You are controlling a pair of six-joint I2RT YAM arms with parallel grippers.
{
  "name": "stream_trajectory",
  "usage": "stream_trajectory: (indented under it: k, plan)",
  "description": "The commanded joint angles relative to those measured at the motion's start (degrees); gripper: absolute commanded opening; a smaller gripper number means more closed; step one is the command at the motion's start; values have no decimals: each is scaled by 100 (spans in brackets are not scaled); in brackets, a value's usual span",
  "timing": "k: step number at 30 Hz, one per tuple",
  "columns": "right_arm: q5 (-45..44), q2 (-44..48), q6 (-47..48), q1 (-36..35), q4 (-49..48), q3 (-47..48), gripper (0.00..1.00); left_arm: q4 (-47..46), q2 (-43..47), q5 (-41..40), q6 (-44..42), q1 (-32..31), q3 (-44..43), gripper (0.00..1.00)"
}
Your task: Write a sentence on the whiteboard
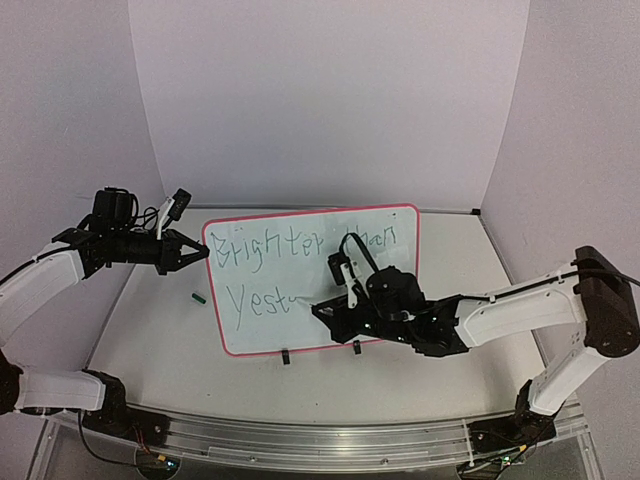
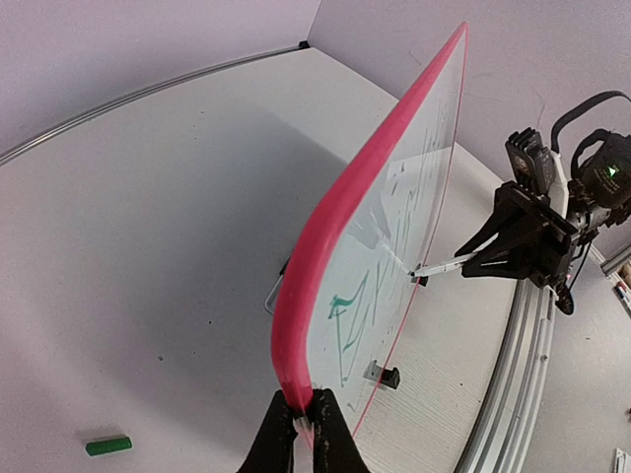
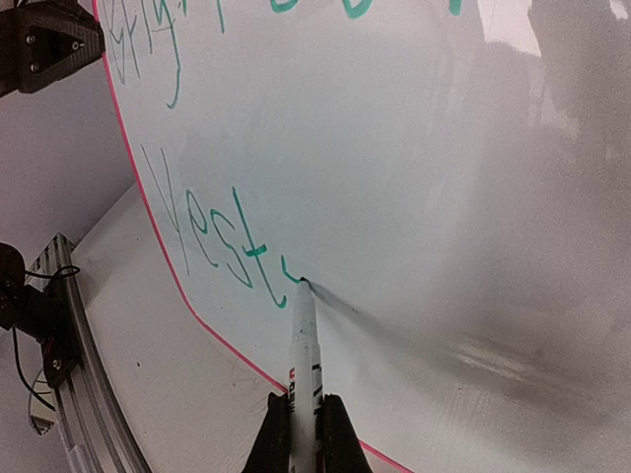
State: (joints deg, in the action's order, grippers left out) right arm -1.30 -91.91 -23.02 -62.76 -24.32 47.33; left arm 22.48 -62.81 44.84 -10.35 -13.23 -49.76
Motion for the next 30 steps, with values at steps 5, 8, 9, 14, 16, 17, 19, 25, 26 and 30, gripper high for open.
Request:
stream_trajectory:
  k: [5, 8, 9, 14, 16, 17, 19, 25, 26, 30]
  plan:
    - [-196, 40, 203, 28, 15, 232, 0, 490, -177, -199, -208, -120, 55, 0]
    - [-129, -60, 238, 27, 18, 324, 0, 490, -182, -200, -210, -119, 58, 0]
    - [-115, -95, 244, 28, 15, 350, 0, 488, -181, -201, -209, -119, 55, 0]
    - [-33, -204, 236, 29, 15, 415, 0, 492, -185, -203, -212, -123, 55, 0]
    - [-11, -241, 220, 30, 16, 425, 0, 486, -184, -204, -205, -124, 60, 0]
    - [8, -257, 209, 32, 15, 423, 0, 486, -184, -199, -208, -125, 57, 0]
    - [58, -288, 167, 29, 16, 416, 0, 486, -183, -194, -212, -123, 58, 0]
    - [227, -286, -22, 30, 23, 283, 0, 485, -168, -193, -210, -118, 54, 0]
    - [242, -281, -56, 29, 23, 249, 0, 486, -171, -194, -206, -123, 55, 0]
    - [295, -275, -155, 24, 48, 156, 0, 479, -183, -186, -198, -123, 61, 0]
